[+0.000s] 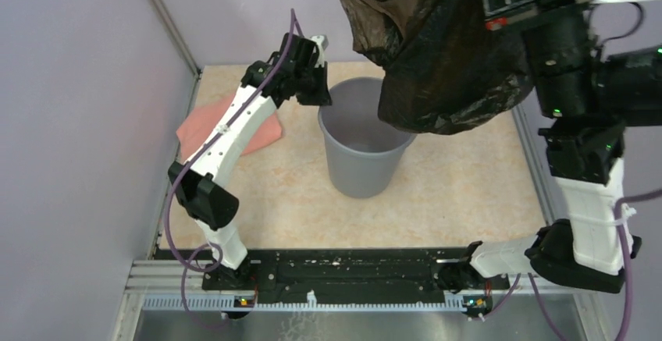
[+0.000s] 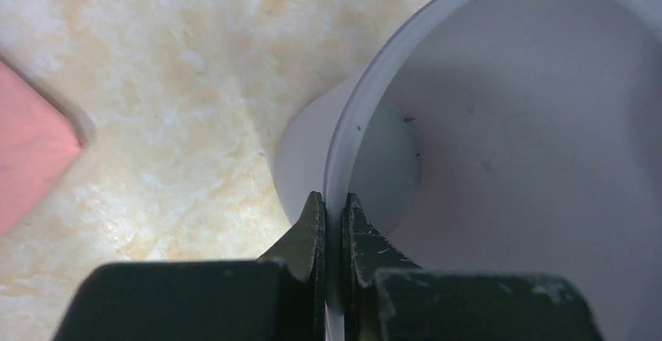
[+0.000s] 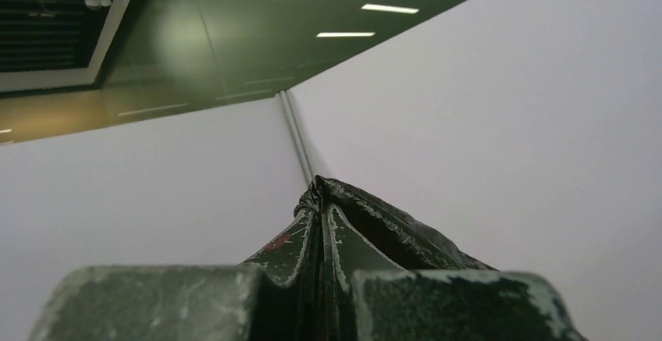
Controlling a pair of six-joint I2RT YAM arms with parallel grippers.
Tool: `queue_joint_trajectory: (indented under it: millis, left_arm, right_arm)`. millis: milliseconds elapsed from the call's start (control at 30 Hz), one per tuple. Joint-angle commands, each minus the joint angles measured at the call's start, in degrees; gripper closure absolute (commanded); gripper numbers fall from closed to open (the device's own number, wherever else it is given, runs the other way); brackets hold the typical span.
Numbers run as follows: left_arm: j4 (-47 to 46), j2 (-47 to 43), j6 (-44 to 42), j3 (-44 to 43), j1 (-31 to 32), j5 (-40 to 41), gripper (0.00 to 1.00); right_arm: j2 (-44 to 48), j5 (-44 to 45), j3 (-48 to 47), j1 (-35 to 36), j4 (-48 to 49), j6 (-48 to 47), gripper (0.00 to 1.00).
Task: Put the trash bags into the trash bin
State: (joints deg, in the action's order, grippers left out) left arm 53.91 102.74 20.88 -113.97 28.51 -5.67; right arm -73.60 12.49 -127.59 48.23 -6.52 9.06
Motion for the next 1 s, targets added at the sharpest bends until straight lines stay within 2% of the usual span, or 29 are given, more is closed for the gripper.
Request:
queue_joint_trajectory:
  millis: [0,67,167,300,500,700,833,967]
  left_arm:
    - [-4.6,-8.0,3.6,4.7,1.8,-2.9,0.95]
    - [-6.1,-10.3,4.5,7.9,2.3,-2.9,0.89]
    - [-7.9,-13.6,5.9,11.3,2.5,-2.9,0.73]
    - [-9.1,-16.5,7.2,13.7,2.5,-2.9,0.62]
    - [-9.7,-19.9,8.8,15.7,2.5,-2.1,0.58]
    - [-8.2,-25.9,11.5,16.4,1.6,-0.7,0.61]
    - [-10.1,-30.1,13.9,19.4,0.3,0.0,0.61]
    - [-14.1,-32.8,16.4,21.3,-0.6,-0.9,0.57]
  right_arm:
    - [-2.3,-4.5,1.8,-0.2,2.7,4.5,1.0]
    - [-1.4,-4.8,5.2,-0.2,3.8,5.7,1.0]
    - [-0.3,-5.7,8.4,-0.2,4.6,7.1,1.0]
    - [0.2,-6.7,9.8,-0.2,3.6,7.9,1.0]
    - [1.1,-7.9,12.3,-0.2,3.7,8.9,1.0]
    - [0.9,-8.7,11.8,-0.2,2.4,9.3,1.0]
    - [1.0,-9.8,12.1,-0.2,1.9,10.1,1.0]
    - [1.0,-11.0,12.2,-0.2,1.5,10.7,1.0]
